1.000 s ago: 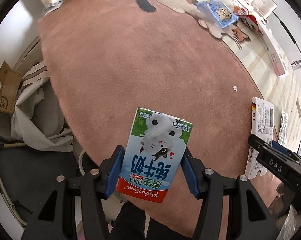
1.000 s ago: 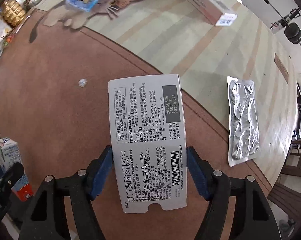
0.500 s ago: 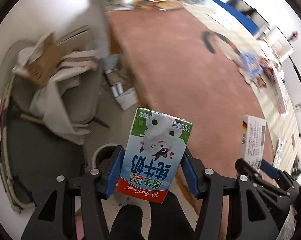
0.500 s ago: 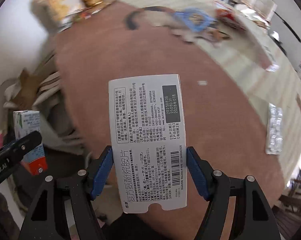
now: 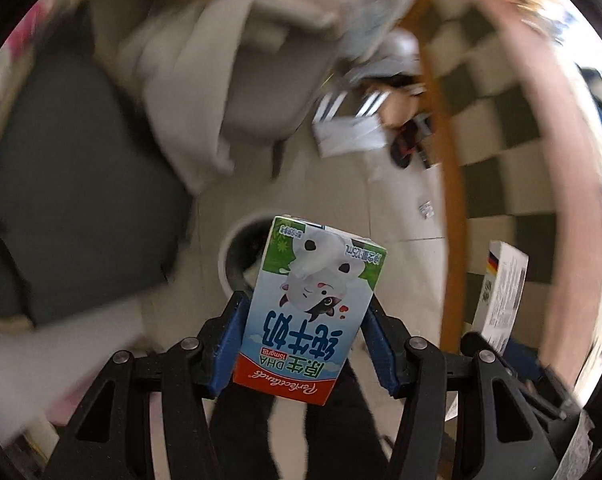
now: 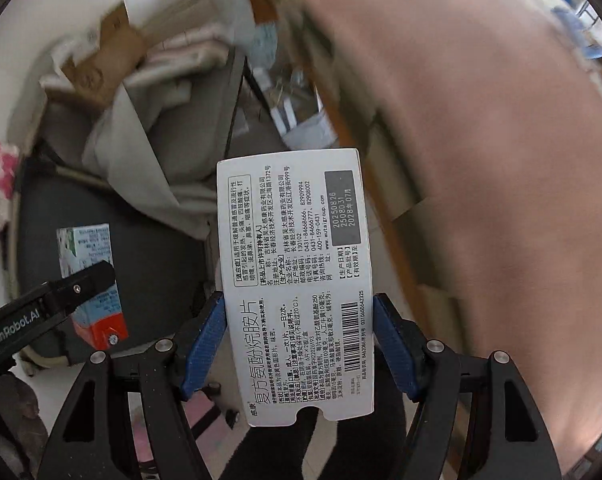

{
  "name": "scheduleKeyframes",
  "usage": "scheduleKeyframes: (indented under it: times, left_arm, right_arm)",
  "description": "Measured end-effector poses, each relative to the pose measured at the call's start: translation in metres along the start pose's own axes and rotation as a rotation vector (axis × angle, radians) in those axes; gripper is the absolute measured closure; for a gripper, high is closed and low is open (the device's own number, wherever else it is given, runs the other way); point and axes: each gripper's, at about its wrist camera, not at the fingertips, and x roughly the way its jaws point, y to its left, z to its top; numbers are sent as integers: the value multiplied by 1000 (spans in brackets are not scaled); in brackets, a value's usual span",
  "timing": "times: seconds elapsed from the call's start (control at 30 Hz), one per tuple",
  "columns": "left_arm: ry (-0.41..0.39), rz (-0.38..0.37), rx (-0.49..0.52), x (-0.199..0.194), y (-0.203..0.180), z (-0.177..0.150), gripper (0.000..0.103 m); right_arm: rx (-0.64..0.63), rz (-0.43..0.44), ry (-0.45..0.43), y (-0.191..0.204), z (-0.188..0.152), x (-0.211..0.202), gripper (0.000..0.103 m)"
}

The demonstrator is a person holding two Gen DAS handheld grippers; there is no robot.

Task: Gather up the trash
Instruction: 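Open left tool over the bin while right tool releases the white box into it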

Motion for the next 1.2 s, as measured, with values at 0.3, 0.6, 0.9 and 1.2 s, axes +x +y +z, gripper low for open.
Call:
scheduleKeyframes:
  times: [0.3,0.6,0.9,1.2]
  left_arm:
    - [197,-184,-233,184,90,17,50]
    - [287,-151,-182,296,115,28,49]
    - [236,-14,-104,287,130,25,7]
    - [99,141,-12,232,131,12,7]
  right_arm:
    - [58,64,159,5,-16,182,29]
    - [96,92,268,7,-38,343,29]
    - [47,100,288,20,-53,377,0]
    - [-35,33,248,38,-39,337,0]
